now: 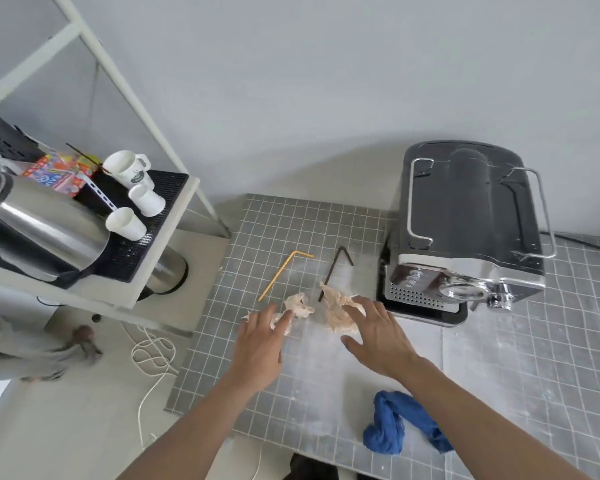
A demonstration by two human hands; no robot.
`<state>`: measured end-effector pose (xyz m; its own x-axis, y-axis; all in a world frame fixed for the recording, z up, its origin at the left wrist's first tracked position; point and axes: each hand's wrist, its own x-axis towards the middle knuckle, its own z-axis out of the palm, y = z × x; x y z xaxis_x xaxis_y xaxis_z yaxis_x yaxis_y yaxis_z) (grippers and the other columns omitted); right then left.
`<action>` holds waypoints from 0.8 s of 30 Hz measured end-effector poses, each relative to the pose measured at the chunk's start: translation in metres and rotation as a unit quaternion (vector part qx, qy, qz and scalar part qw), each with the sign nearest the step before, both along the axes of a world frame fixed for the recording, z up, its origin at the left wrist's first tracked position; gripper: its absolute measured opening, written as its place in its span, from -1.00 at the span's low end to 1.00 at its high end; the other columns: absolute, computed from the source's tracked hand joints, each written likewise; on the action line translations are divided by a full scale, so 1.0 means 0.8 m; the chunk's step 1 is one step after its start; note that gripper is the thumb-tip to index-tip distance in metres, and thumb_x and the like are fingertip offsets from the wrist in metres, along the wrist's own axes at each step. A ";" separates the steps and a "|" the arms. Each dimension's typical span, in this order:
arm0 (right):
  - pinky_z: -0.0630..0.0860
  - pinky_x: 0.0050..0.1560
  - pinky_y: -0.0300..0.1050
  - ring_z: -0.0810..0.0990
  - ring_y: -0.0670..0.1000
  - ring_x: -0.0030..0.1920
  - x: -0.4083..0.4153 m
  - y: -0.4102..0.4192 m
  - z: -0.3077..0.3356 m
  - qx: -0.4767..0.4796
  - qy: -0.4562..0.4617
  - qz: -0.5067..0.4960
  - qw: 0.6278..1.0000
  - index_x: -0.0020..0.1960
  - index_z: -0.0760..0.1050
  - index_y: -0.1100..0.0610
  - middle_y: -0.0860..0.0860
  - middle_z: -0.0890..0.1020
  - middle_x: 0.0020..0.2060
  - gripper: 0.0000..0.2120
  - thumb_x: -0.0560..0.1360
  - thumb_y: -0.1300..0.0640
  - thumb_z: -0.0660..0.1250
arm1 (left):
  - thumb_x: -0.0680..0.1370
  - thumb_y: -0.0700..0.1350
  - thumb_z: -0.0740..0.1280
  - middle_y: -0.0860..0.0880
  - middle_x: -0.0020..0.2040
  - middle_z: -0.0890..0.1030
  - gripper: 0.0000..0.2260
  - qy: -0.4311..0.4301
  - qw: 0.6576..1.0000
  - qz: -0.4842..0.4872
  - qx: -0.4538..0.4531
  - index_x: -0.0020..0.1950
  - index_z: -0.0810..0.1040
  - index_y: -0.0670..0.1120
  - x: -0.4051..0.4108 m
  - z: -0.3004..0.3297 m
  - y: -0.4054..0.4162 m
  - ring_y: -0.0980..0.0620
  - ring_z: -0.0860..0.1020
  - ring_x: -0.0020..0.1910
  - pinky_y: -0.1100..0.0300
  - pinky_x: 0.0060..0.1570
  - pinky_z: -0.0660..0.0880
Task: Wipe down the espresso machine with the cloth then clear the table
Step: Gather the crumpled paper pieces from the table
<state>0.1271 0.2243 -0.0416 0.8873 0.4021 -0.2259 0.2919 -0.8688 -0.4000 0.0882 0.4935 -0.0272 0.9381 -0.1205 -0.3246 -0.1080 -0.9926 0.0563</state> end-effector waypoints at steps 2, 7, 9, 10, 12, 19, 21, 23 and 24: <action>0.35 0.45 0.13 0.28 0.17 0.48 0.016 0.023 -0.003 -0.023 0.008 0.005 1.000 0.57 0.22 -0.02 0.03 0.20 0.57 -0.35 0.55 -0.12 0.32 | 0.52 -0.18 0.45 -0.08 0.67 0.05 -0.13 0.020 0.999 -0.021 0.012 0.67 0.01 0.14 0.020 -0.004 0.007 -0.22 0.18 0.58 -0.19 0.50 0.28; 0.37 0.41 0.11 0.32 0.17 0.42 0.039 0.059 -0.018 -0.088 0.038 -0.030 0.995 0.60 0.13 0.00 0.03 0.19 0.56 -0.29 0.55 -0.07 0.36 | 0.50 -0.29 0.46 -0.08 0.68 -0.03 0.01 0.094 0.993 -0.055 0.036 0.64 -0.14 0.26 0.051 -0.024 0.016 -0.27 0.14 0.60 -0.27 0.46 0.31; 0.46 0.29 0.04 0.39 0.13 0.32 0.042 0.061 -0.027 -0.077 0.046 -0.063 0.994 0.55 0.22 0.00 0.03 0.32 0.44 -0.34 0.53 -0.03 0.40 | 0.49 -0.38 0.40 -0.10 0.60 0.13 -0.03 0.099 0.993 -0.064 0.018 0.64 -0.05 0.27 0.058 -0.033 0.024 -0.23 0.24 0.53 -0.18 0.34 0.46; 0.51 0.21 0.00 0.40 0.11 0.28 0.042 0.060 -0.033 -0.067 0.054 -0.076 0.993 0.51 0.27 0.00 0.02 0.36 0.37 -0.39 0.52 -0.01 0.41 | 0.48 -0.41 0.37 -0.09 0.53 0.19 -0.05 0.099 0.993 -0.070 0.005 0.63 0.00 0.27 0.061 -0.036 0.030 -0.19 0.30 0.47 -0.12 0.26 0.52; 0.57 0.06 -0.04 0.44 0.08 0.21 0.041 0.057 -0.042 -0.048 0.071 -0.092 0.992 0.40 0.38 -0.03 0.00 0.40 0.24 -0.52 0.53 0.01 0.42 | 0.50 -0.45 0.33 -0.05 0.37 0.29 -0.11 0.099 0.991 -0.086 -0.027 0.61 0.09 0.28 0.065 -0.041 0.041 -0.08 0.42 0.31 0.00 0.10 0.59; 0.60 -0.12 -0.06 0.47 0.03 0.14 0.027 0.056 -0.049 -0.020 0.053 -0.125 0.990 0.28 0.46 -0.10 -0.07 0.43 0.14 -0.63 0.50 -0.04 0.41 | 0.60 0.01 0.41 0.05 0.39 0.33 -0.39 0.076 0.985 -0.132 -0.076 0.56 0.21 0.25 0.076 -0.039 0.067 -0.03 0.44 0.33 -0.02 0.26 0.52; 0.58 -0.07 -0.06 0.45 0.02 0.16 0.026 0.051 -0.044 -0.031 0.045 -0.134 0.989 0.33 0.42 -0.13 -0.08 0.42 0.19 -0.53 0.45 -0.11 0.42 | 0.54 0.01 0.46 0.01 0.49 0.28 -0.27 0.069 0.985 -0.154 -0.045 0.56 0.10 0.28 0.087 -0.027 0.072 -0.10 0.39 0.39 -0.14 0.34 0.42; 0.58 -0.03 -0.06 0.45 0.02 0.16 0.026 0.045 -0.039 -0.040 0.043 -0.140 0.988 0.38 0.40 -0.14 -0.07 0.42 0.21 -0.46 0.44 -0.15 0.43 | 0.46 -0.04 0.51 -0.02 0.51 0.25 -0.12 0.067 0.985 -0.158 0.006 0.58 0.01 0.27 0.098 -0.015 0.079 -0.12 0.38 0.39 -0.17 0.32 0.38; 0.57 -0.03 -0.07 0.45 0.02 0.17 0.026 0.041 -0.037 -0.044 0.042 -0.140 0.988 0.40 0.39 -0.14 -0.07 0.42 0.22 -0.44 0.44 -0.16 0.43 | 0.45 -0.04 0.52 -0.04 0.50 0.25 -0.07 0.072 0.984 -0.158 0.033 0.60 -0.04 0.26 0.101 -0.011 0.082 -0.11 0.37 0.39 -0.17 0.33 0.36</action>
<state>0.1477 0.2574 -0.0713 0.9374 0.1189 -0.3272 0.0036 -0.9432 -0.3322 0.1694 0.5595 -0.0362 0.8006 -0.3727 -0.4692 -0.4075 -0.9127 0.0298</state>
